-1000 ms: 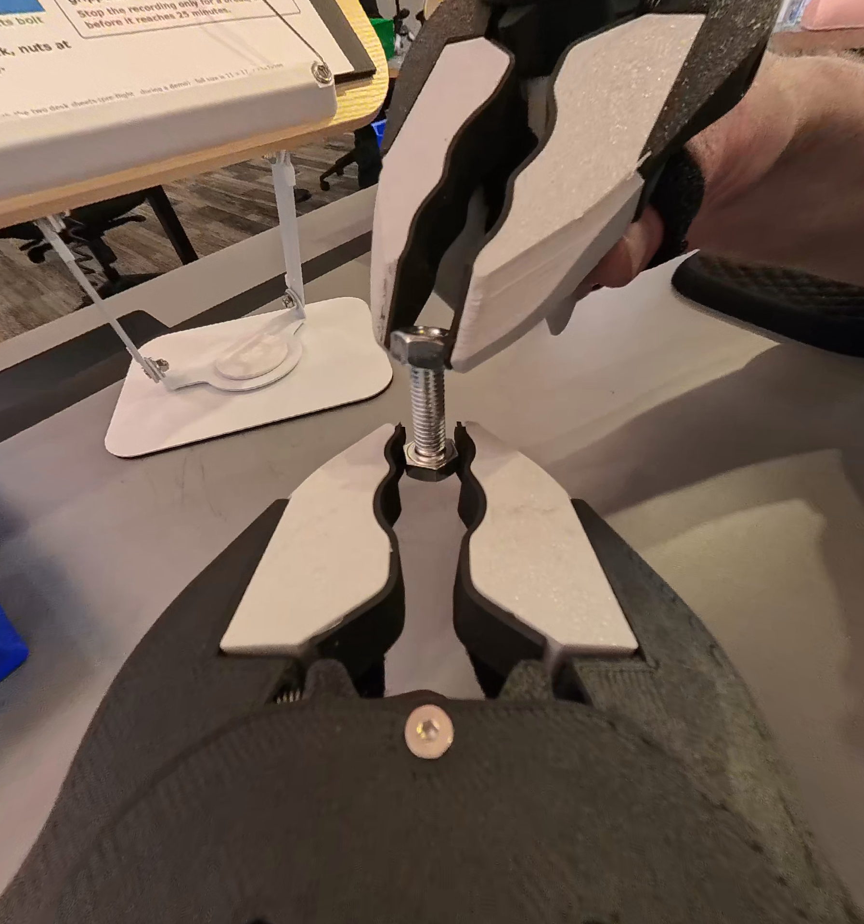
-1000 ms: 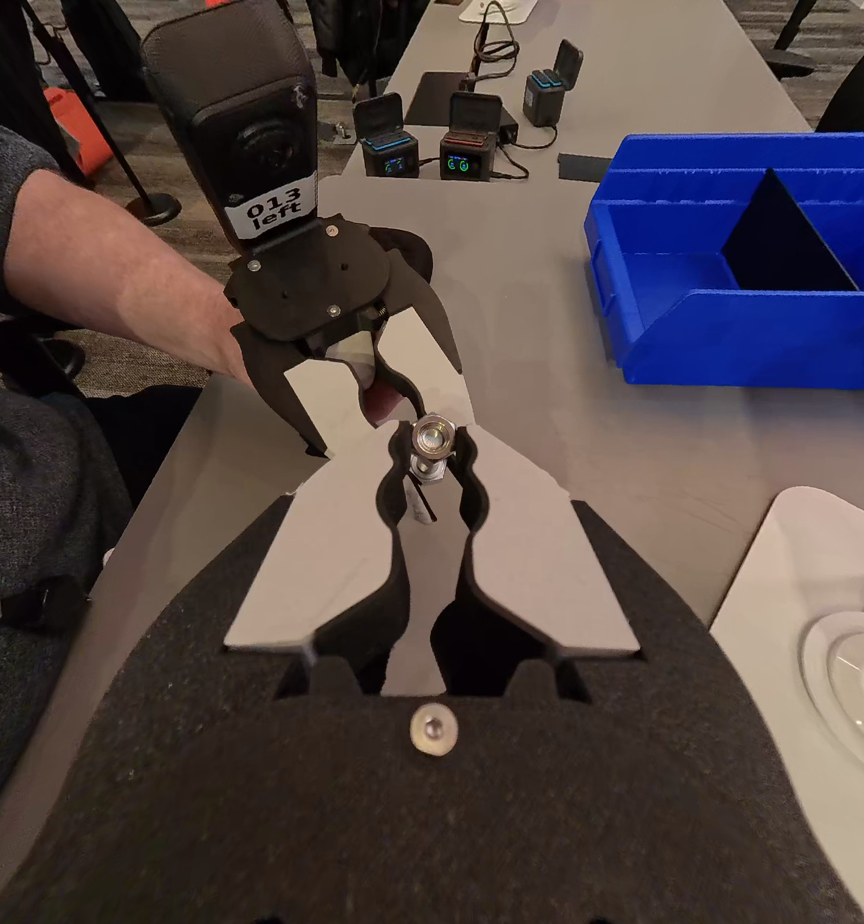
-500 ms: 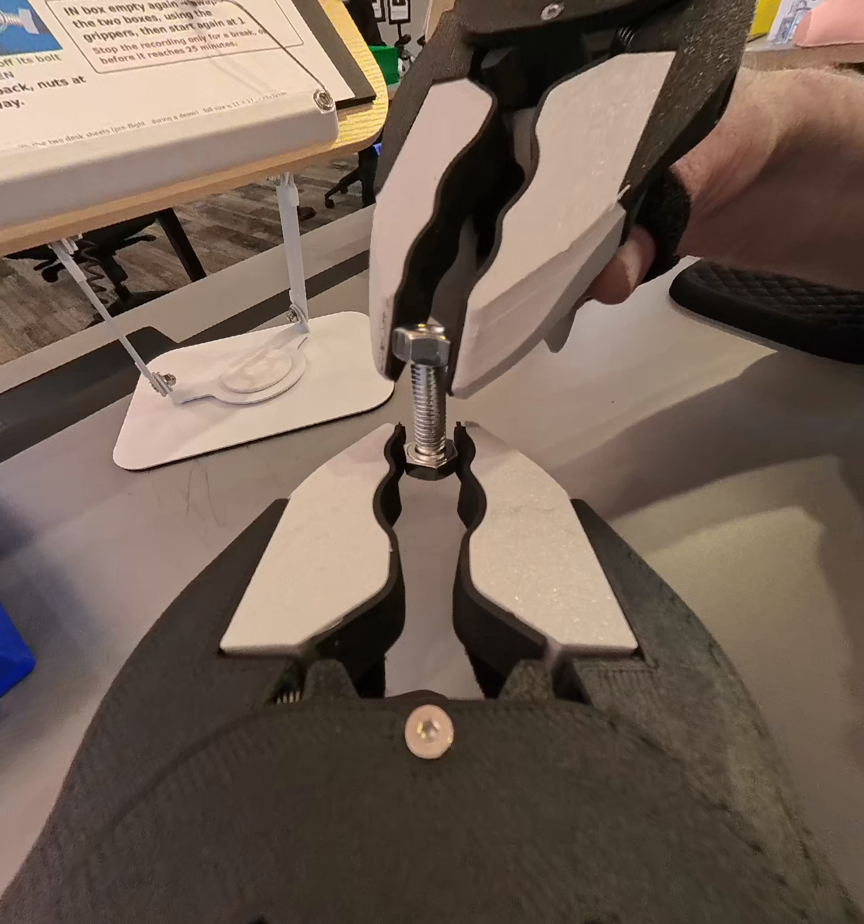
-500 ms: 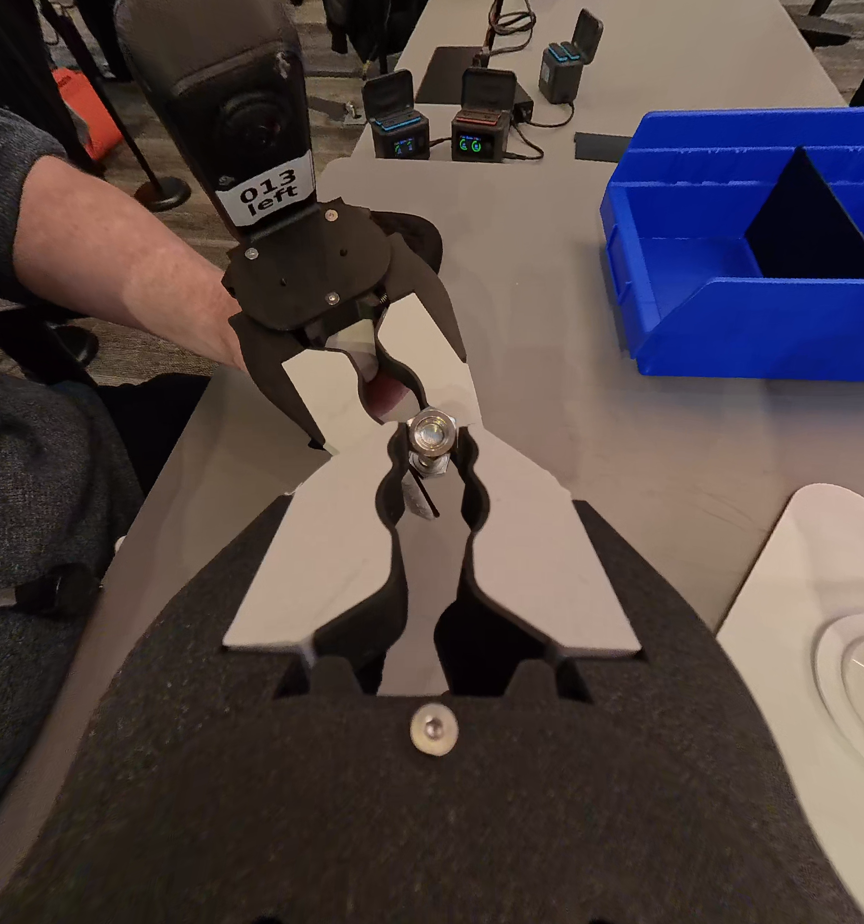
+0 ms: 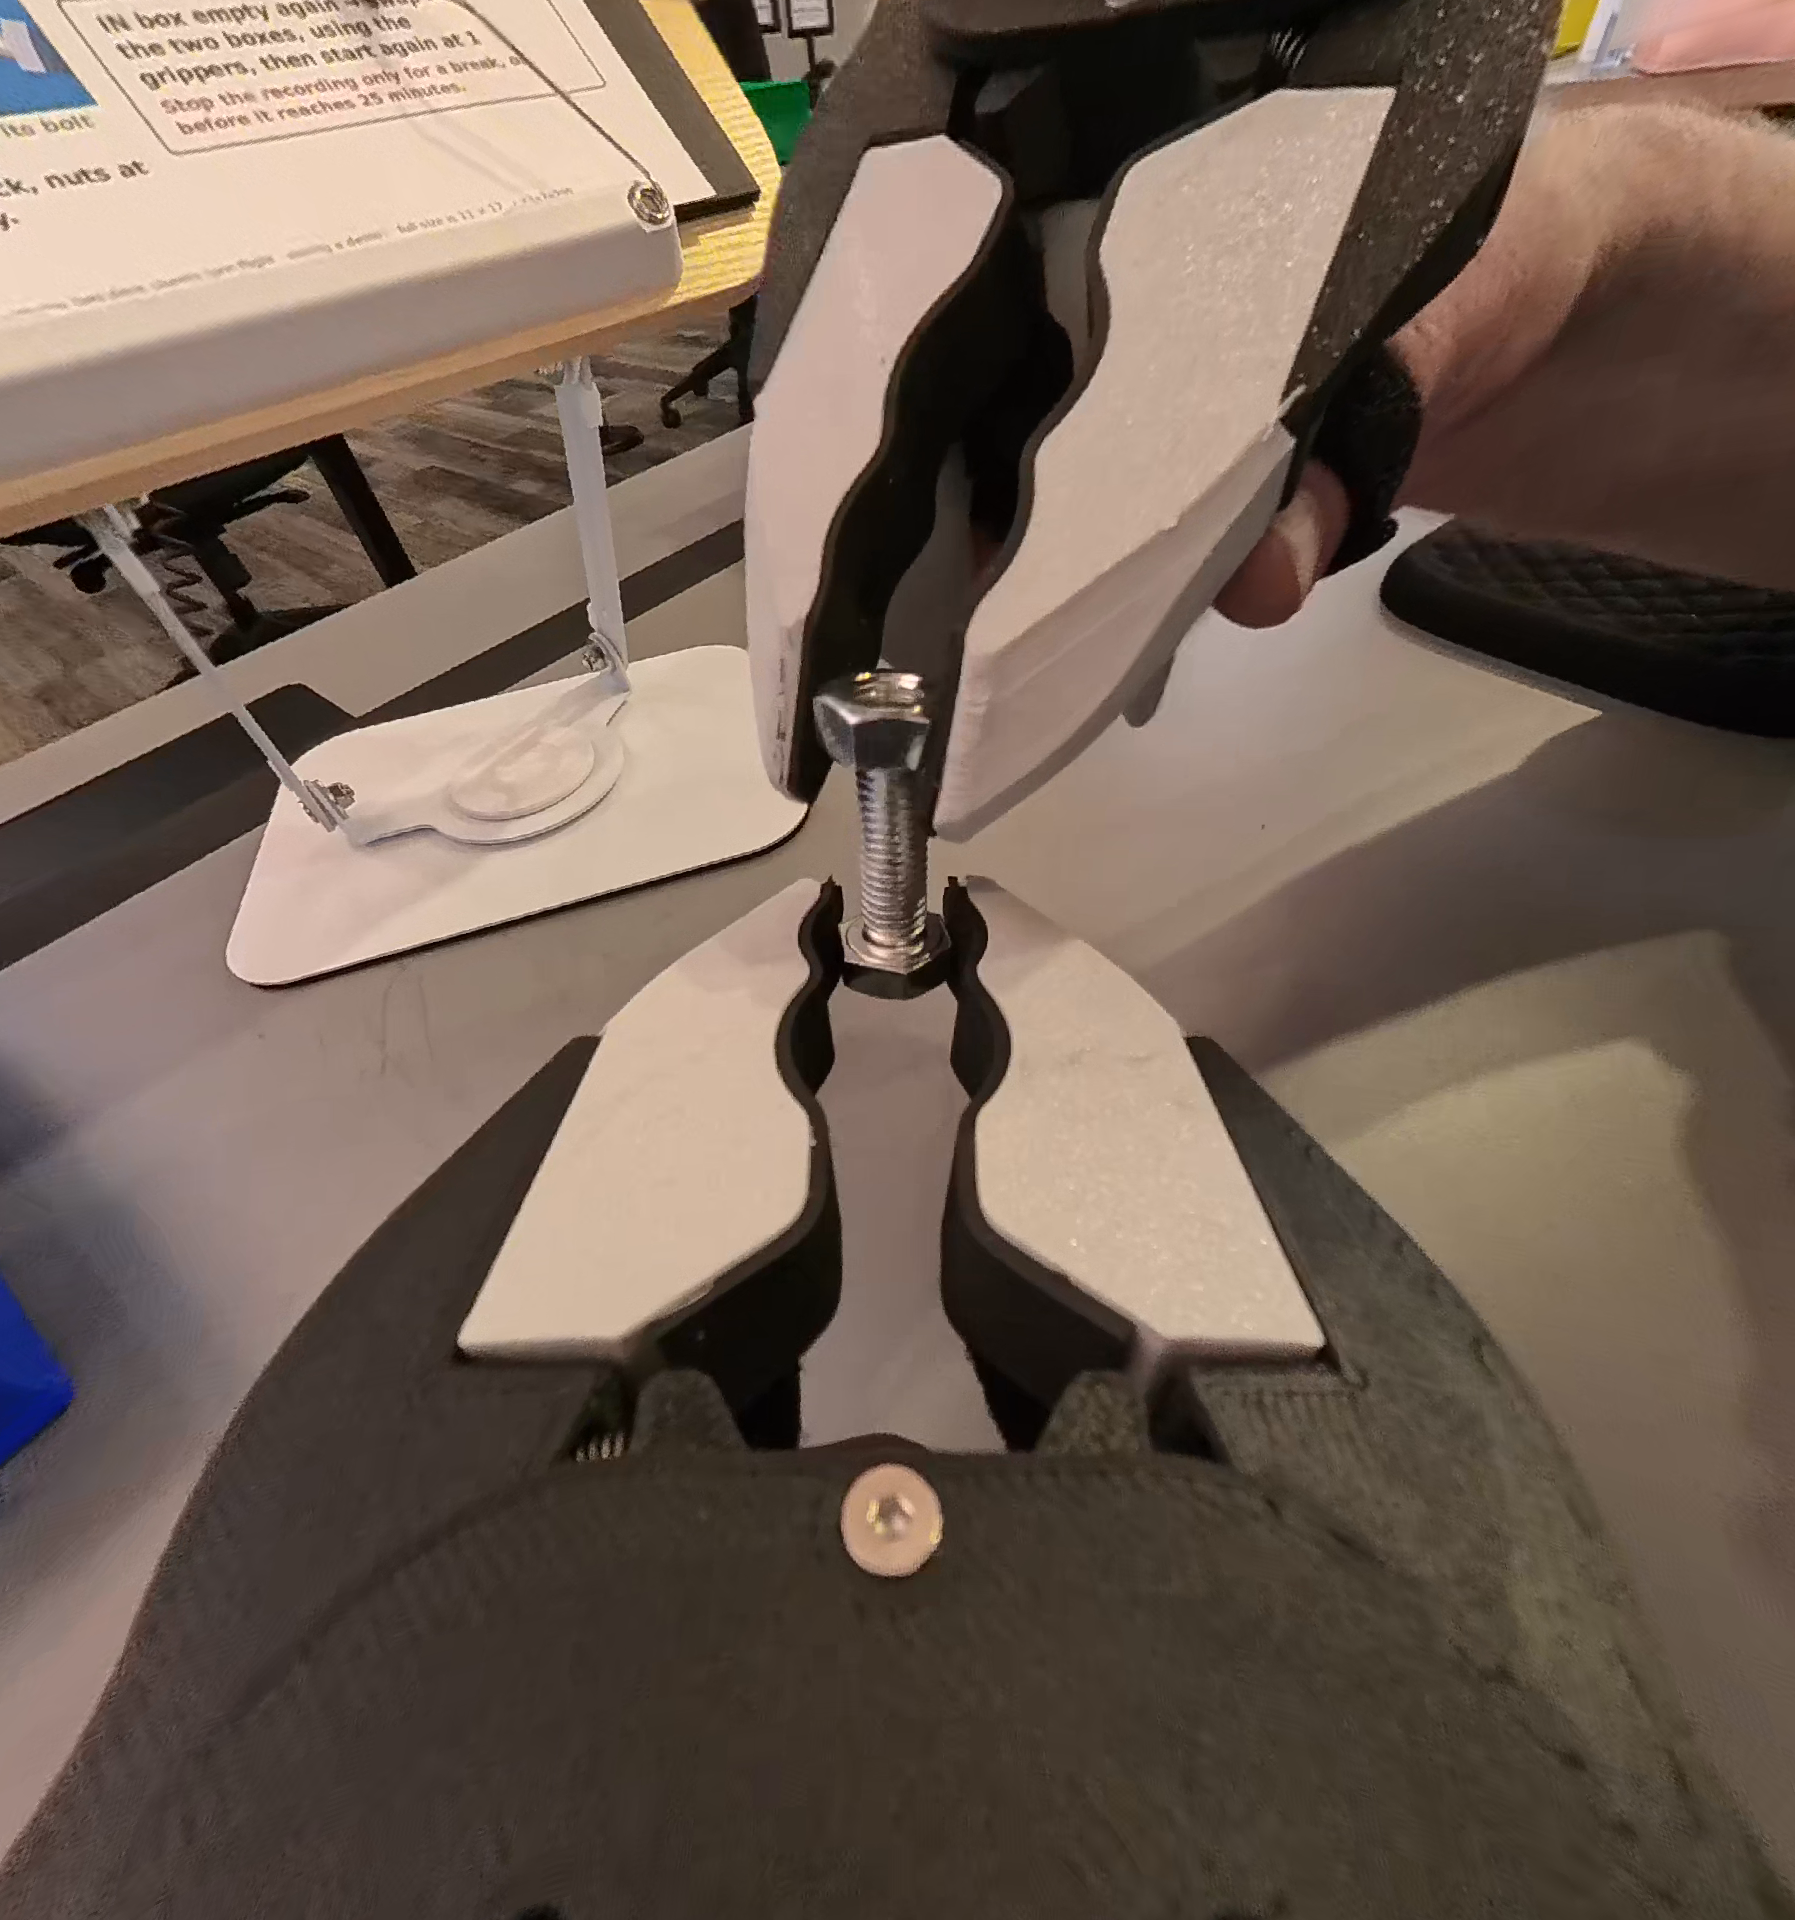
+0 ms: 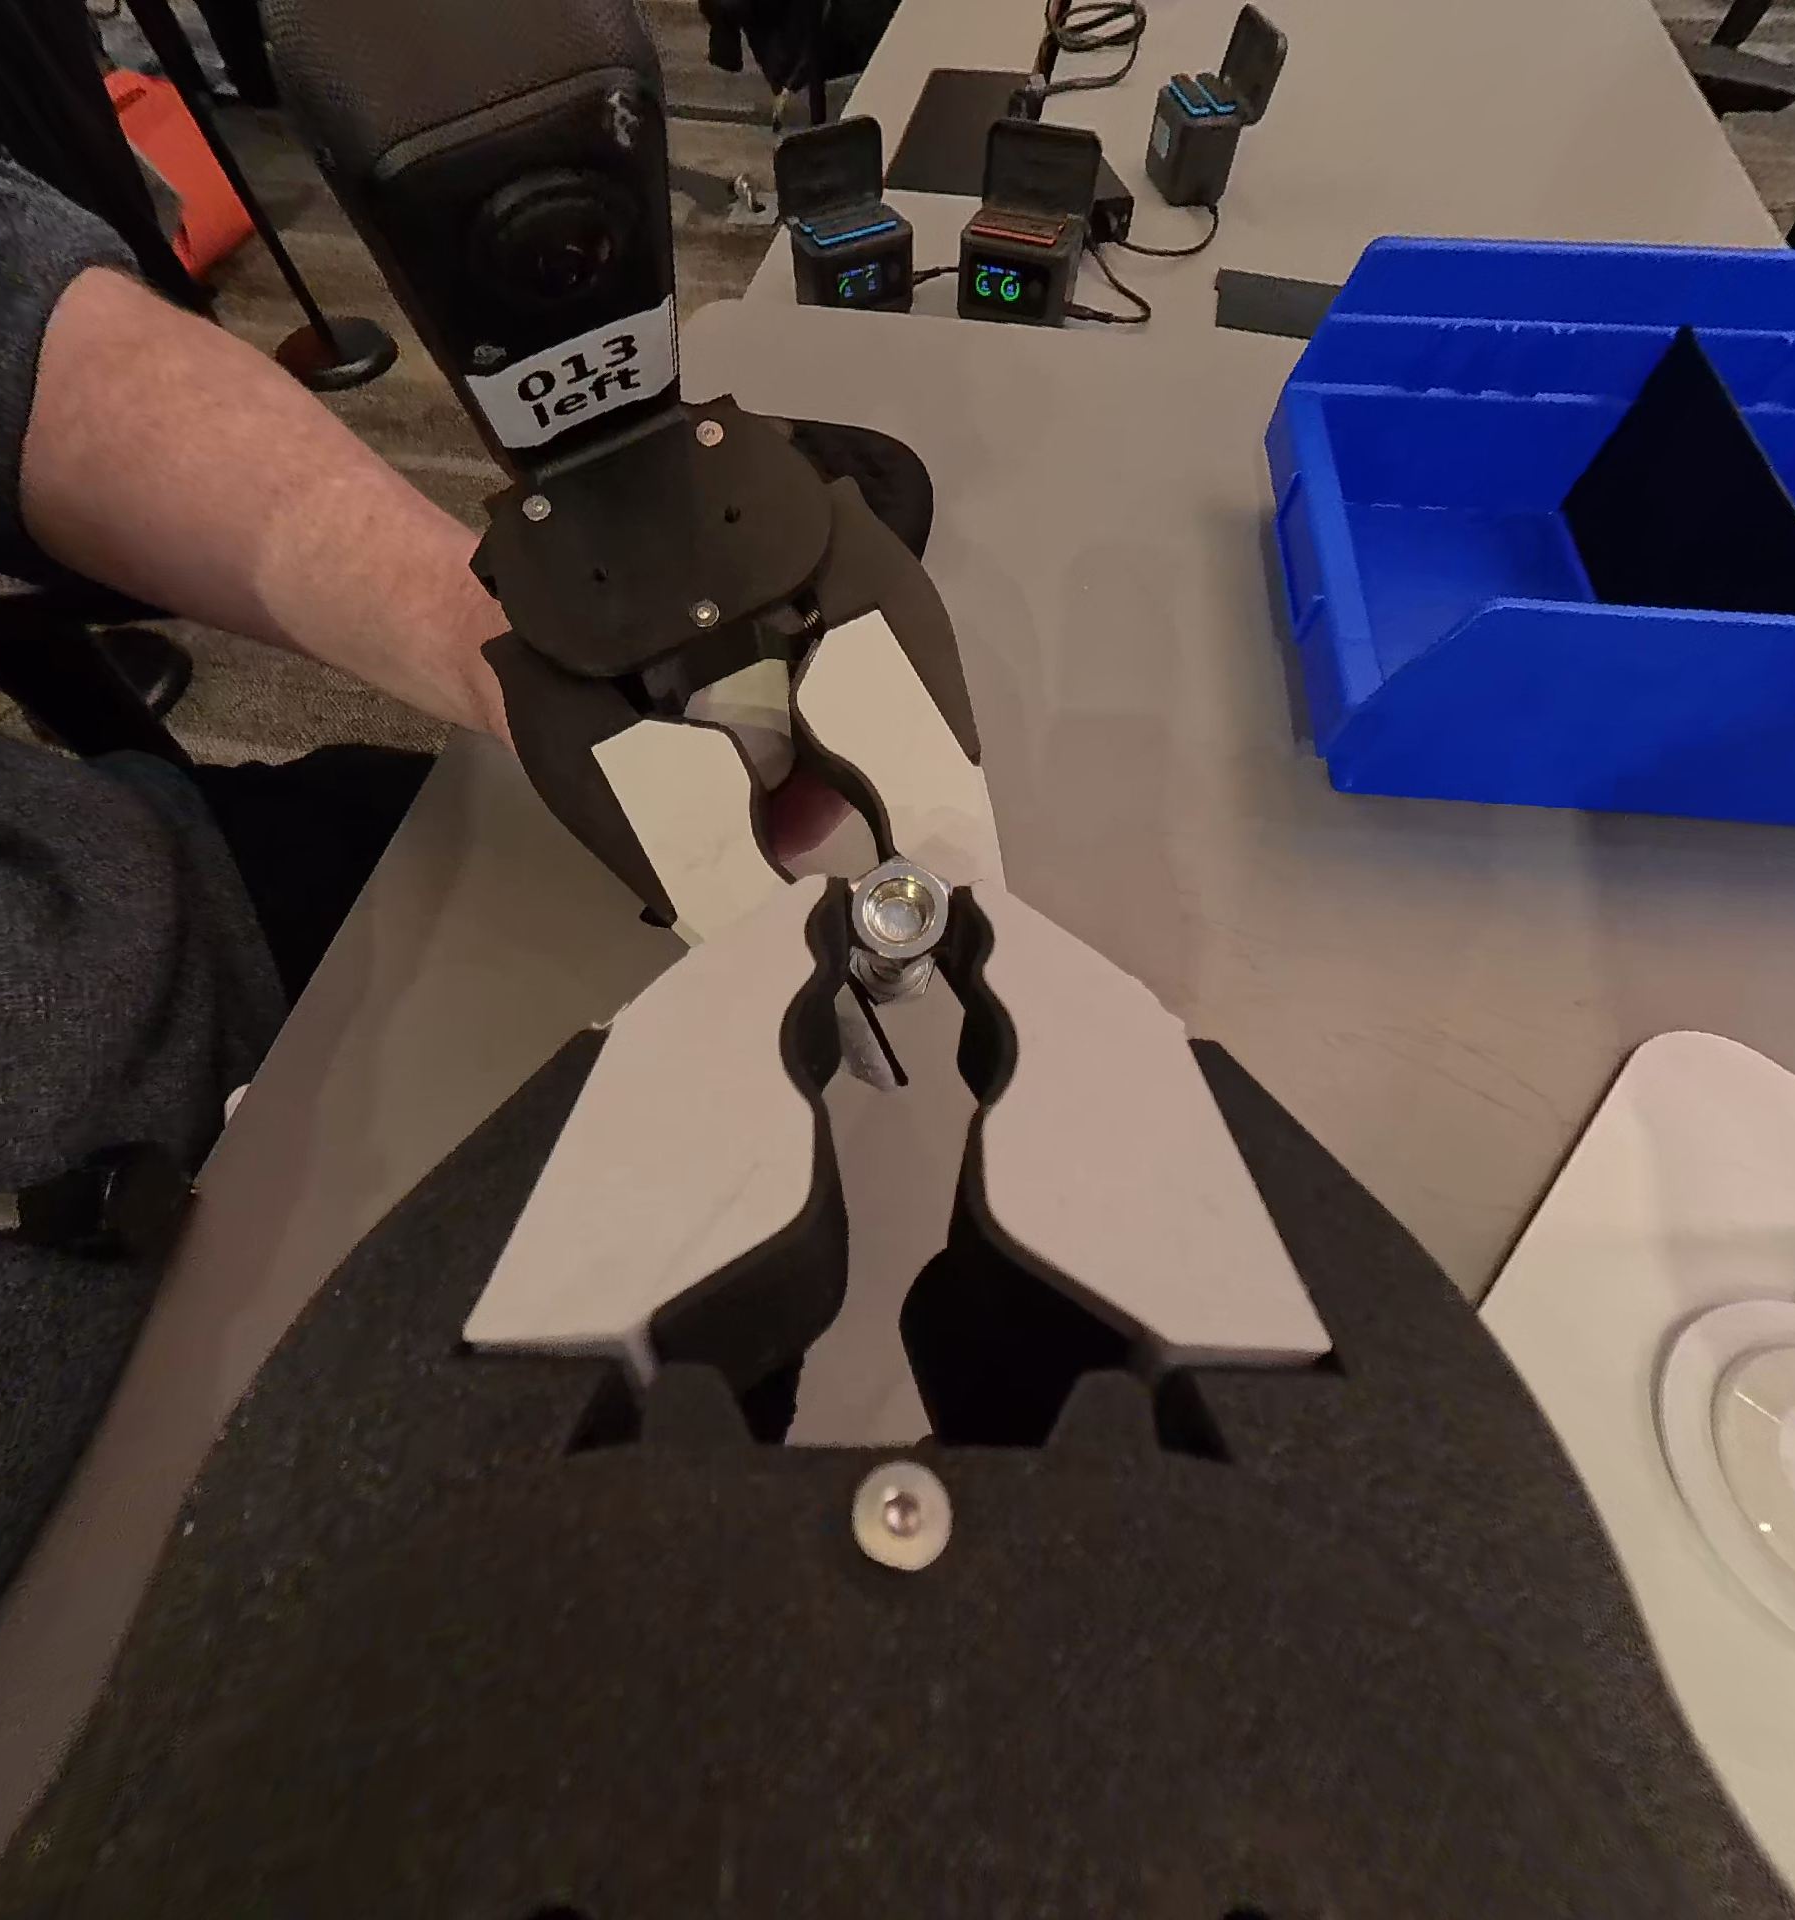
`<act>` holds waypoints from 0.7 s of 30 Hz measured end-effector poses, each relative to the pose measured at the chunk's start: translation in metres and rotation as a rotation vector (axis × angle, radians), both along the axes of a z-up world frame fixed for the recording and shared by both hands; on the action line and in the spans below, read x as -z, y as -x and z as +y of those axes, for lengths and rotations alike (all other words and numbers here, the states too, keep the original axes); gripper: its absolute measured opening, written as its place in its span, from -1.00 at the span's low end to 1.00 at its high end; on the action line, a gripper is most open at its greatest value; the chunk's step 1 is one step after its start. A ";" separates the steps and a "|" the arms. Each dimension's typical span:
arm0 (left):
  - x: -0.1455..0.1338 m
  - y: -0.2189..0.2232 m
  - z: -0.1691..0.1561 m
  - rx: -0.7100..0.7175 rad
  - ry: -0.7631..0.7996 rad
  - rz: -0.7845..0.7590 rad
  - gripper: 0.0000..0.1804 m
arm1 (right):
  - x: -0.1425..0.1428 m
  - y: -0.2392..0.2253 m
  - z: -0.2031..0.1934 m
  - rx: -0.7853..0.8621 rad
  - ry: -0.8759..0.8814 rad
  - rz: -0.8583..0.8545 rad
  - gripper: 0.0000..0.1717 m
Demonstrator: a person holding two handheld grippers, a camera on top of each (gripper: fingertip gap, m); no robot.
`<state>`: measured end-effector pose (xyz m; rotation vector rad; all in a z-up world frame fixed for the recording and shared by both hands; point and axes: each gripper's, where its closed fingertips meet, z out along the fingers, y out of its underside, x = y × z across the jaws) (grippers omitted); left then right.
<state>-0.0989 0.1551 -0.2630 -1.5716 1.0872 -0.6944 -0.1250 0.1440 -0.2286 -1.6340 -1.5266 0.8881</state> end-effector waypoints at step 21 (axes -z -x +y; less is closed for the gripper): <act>0.000 -0.002 -0.001 0.005 0.005 -0.009 -0.79 | 0.004 0.000 -0.002 -0.006 0.020 -0.045 -0.62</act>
